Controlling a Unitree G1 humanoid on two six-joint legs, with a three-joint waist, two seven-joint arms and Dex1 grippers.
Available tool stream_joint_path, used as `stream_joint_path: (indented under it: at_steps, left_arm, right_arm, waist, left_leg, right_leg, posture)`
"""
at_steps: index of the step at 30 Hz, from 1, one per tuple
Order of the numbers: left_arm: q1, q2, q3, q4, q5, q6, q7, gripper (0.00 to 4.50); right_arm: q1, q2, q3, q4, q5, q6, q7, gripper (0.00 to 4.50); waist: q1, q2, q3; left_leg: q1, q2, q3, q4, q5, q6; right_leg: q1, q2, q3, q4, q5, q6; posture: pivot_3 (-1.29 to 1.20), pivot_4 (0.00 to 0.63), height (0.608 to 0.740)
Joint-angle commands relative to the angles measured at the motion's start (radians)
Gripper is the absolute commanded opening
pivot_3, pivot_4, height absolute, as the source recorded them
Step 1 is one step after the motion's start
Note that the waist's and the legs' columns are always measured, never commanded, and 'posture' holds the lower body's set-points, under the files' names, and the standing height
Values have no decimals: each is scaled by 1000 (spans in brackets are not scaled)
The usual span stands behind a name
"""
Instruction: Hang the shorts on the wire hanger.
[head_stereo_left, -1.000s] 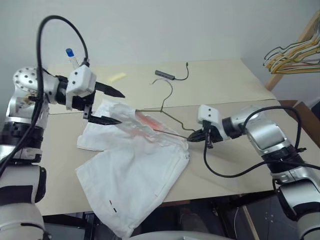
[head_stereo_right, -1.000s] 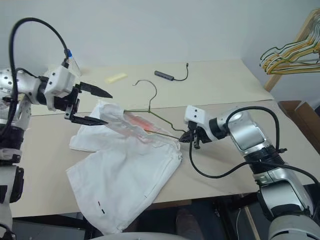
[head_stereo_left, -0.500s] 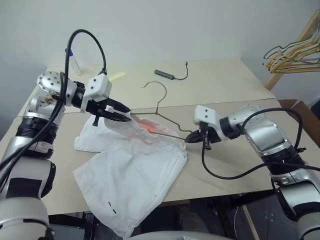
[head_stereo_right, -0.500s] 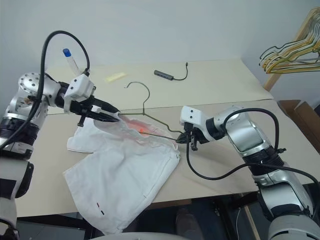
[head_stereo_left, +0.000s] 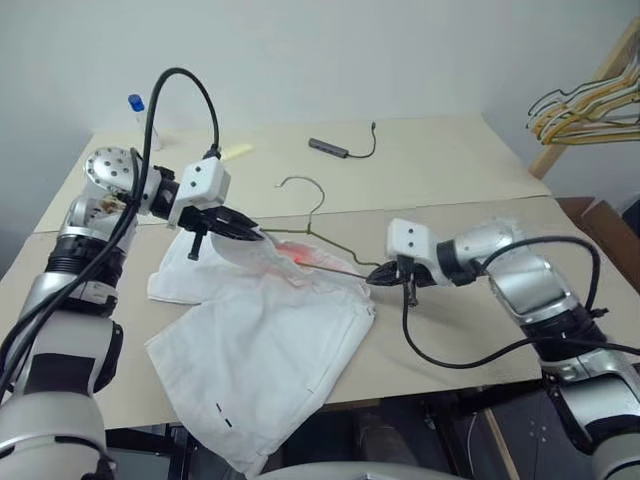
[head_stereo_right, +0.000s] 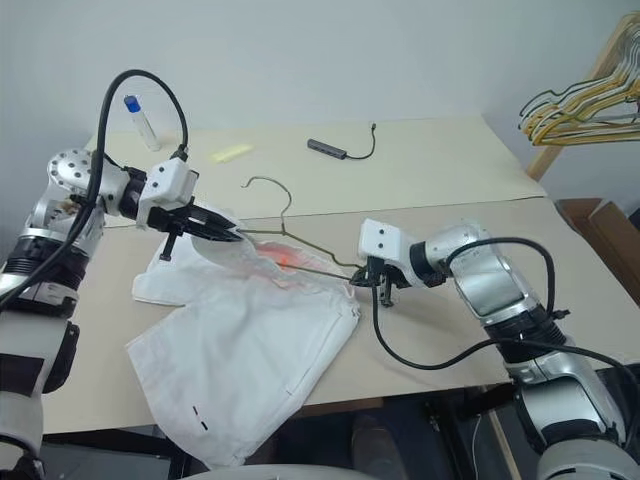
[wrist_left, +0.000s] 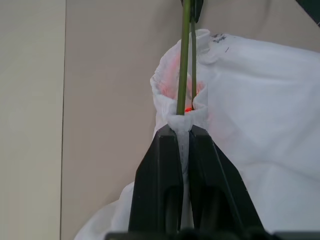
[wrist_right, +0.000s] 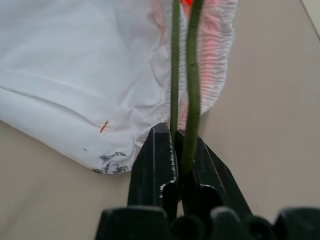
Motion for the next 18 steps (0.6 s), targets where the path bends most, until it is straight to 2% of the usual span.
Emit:
stream_joint_path:
  at_steps: [1,7,10,15,18]
  left_arm:
    - [-22,-4,54,-12,10,-21,-6,0]
    - [-30,-6,96,-5,42,-18,36,0]
    - [-33,-14,120,14,55,-19,63,0]
    - [-31,-16,154,25,53,-13,74,0]
    - [-36,-17,165,41,65,-20,83,0]
  right_arm:
    - [-37,15,-70,-8,15,-46,-28,1490]
    - [-28,16,-194,-5,46,47,-128,3493]
    - [-9,-3,-270,-22,86,138,-156,4354]
    - [60,15,-470,-67,264,278,-196,4354]
    - [143,3,-488,-86,285,317,-216,4354]
  waist:
    - [-1,0,0]
    - [1,0,0]
    - [3,0,0]
    - [5,0,0]
    - [4,0,0]
  left_leg:
    - [0,0,0,0,0,0]
    - [0,0,0,0,0,0]
    - [0,0,0,0,0,0]
    - [0,0,-1,0,0,0]
    - [1,0,0,0,0,0]
  right_leg:
    - [0,0,0,0,0,0]
    - [0,0,0,1,0,0]
    - [0,0,0,1,0,0]
    - [0,0,0,1,0,0]
    - [1,0,0,1,0,0]
  posture:
    - [9,0,740]
    - [20,0,740]
    - [17,0,740]
    - [3,0,740]
    - [-2,0,740]
